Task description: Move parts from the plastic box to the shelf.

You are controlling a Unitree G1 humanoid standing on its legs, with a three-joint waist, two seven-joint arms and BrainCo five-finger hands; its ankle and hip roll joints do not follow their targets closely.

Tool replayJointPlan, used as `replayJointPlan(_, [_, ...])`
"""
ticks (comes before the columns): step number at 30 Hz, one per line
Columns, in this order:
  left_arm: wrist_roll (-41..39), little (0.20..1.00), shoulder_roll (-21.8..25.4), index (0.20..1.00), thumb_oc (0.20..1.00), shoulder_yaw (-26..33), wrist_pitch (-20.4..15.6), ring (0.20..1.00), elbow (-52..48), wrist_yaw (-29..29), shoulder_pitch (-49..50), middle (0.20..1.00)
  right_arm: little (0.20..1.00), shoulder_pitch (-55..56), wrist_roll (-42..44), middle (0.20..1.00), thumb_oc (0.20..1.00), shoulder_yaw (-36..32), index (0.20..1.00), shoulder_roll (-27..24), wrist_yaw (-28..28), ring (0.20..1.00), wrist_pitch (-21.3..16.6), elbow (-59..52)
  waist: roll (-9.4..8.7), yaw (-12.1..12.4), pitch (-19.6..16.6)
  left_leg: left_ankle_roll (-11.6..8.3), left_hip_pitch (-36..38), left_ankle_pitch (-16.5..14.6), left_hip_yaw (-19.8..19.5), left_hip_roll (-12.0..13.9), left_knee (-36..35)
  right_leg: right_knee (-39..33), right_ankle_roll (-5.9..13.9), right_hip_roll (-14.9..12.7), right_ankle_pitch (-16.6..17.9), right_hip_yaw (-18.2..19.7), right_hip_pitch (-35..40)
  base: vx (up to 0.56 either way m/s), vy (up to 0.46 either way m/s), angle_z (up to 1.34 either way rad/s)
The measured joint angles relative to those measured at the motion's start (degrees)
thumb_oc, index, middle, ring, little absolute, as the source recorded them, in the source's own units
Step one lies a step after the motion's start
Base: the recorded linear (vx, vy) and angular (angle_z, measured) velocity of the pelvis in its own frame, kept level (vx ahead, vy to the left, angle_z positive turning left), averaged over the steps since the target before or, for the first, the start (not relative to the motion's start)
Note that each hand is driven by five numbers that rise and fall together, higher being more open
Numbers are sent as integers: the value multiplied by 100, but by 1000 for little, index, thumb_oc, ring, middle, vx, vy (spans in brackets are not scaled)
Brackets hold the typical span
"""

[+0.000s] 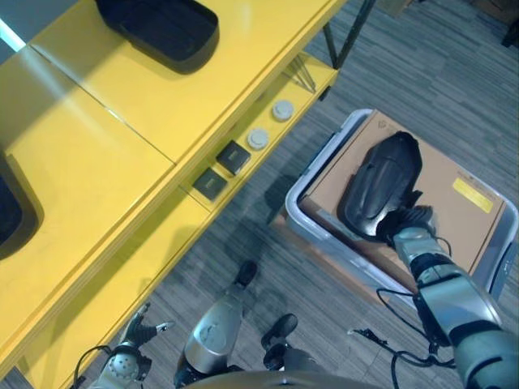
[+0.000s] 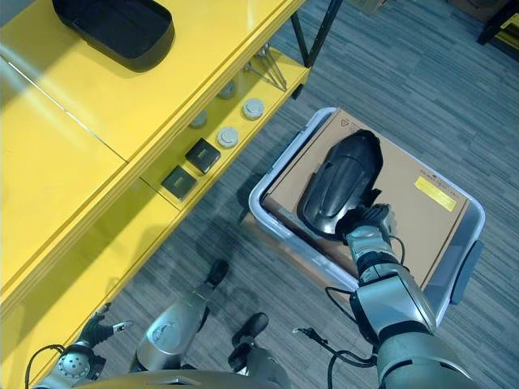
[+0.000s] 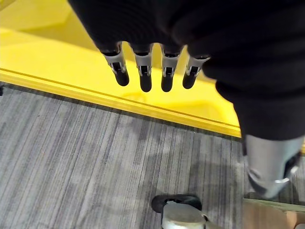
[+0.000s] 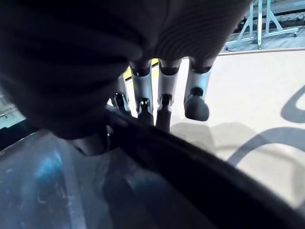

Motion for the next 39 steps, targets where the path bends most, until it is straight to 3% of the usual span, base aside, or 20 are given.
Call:
replayJointPlan(6, [5, 1000, 12, 1000, 1000, 21, -174, 1000, -345, 128, 5, 1000, 200, 309, 524, 200, 200, -225, 200, 160, -16, 200, -242, -325, -22, -126, -25, -63, 437, -51, 31, 7, -88, -405, -41, 70, 160, 25, 559, 54, -82, -4])
replayJointPlan(11, [-157, 1000, 76, 1000, 1000, 527, -143, 1000, -1615, 81, 153, 1000, 200, 918, 717, 200, 200, -719, 200, 159, -523, 200, -222, -2979, -75, -388, -75, -4, 735, -46, 222, 96, -151, -454, -68, 123, 227, 178, 773, 15, -45, -17])
replayJointPlan(16, [-255, 1000, 123, 1000, 1000, 712, 22, 1000, -2689, -203, 129, 1000, 200, 1345, 710, 200, 200, -1281, 200, 190, -760, 200, -325, -4078, -168, -578, -353, -16, 1125, -84, 366, 121, -308, -454, -45, 103, 210, 347, 1016, 32, -46, -16])
replayJointPlan(18, [-420, 1000, 71, 1000, 1000, 709, 182, 1000, -2881, -459, 71, 1000, 200, 1495, 711, 200, 200, -1356, 200, 184, -797, 200, -249, -4539, -183, -870, -679, 20, 1239, -103, 500, 138, -394, -456, -54, 87, 225, 475, 1031, 28, -23, -36])
replayJointPlan(21, [-904, 1000, -133, 1000, 1000, 704, 375, 1000, -3147, -707, 34, 1000, 200, 1760, 709, 200, 200, -1364, 200, 262, -812, 200, -209, -5244, -128, -1204, -853, 75, 1398, -148, 672, 163, -399, -462, -59, 73, 229, 667, 1092, 3, -11, -32])
replayJointPlan(24, [-1612, 1000, -177, 1000, 1000, 712, 634, 1000, -4586, -949, -153, 1000, 200, 2310, 698, 200, 200, -1460, 200, 347, -592, 200, -63, -5967, -7, -1440, -955, 99, 1454, -166, 834, 196, -399, -461, -75, 78, 270, 829, 1075, 9, -6, -32])
replayJointPlan(26, [-2071, 1000, -200, 1000, 1000, 753, 1027, 1000, -5214, -961, -627, 1000, 200, 2580, 503, 200, 200, -1364, 200, 495, -410, 200, 9, -5965, 106, -1615, -1027, 114, 1514, -181, 950, 210, -403, -481, -73, 73, 283, 918, 1106, 17, -1, -25])
replayJointPlan(27, [-2217, 1000, -241, 1000, 1000, 792, 1100, 1000, -5242, -971, -939, 1000, 200, 2645, 475, 200, 200, -1230, 200, 535, -259, 200, 47, -5890, 183, -1677, -1087, 109, 1522, -196, 985, 220, -402, -462, -70, 79, 307, 968, 1085, 22, 15, -29])
replayJointPlan(28, [-2416, 1000, -375, 1000, 1000, 780, 1363, 1000, -5201, -918, -1476, 1000, 200, 2646, 411, 200, 200, -944, 200, 593, -39, 200, 162, -5584, 289, -1835, -1151, 111, 1531, -194, 1030, 233, -403, -458, -78, 86, 326, 983, 1081, 29, 26, -25])
replayJointPlan(30, [-2898, 1000, -681, 1000, 1000, 636, 1853, 1000, -5109, -633, -2049, 1000, 200, 2622, 247, 200, 200, -359, 200, 779, 250, 200, 208, -5211, 340, -1904, -1182, 132, 1581, -180, 1117, 286, -403, -461, -88, 129, 333, 1065, 1090, 29, 23, -21])
replayJointPlan(39, [-3010, 1000, -854, 1000, 1000, 217, 2877, 1000, -4174, -375, -2295, 1000, 200, 1954, -188, 200, 200, 409, 200, 1079, 549, 200, 279, -5002, 347, -1923, -1201, 143, 1596, -195, 1167, 294, -403, -458, -94, 126, 332, 1123, 1087, 12, 6, -2])
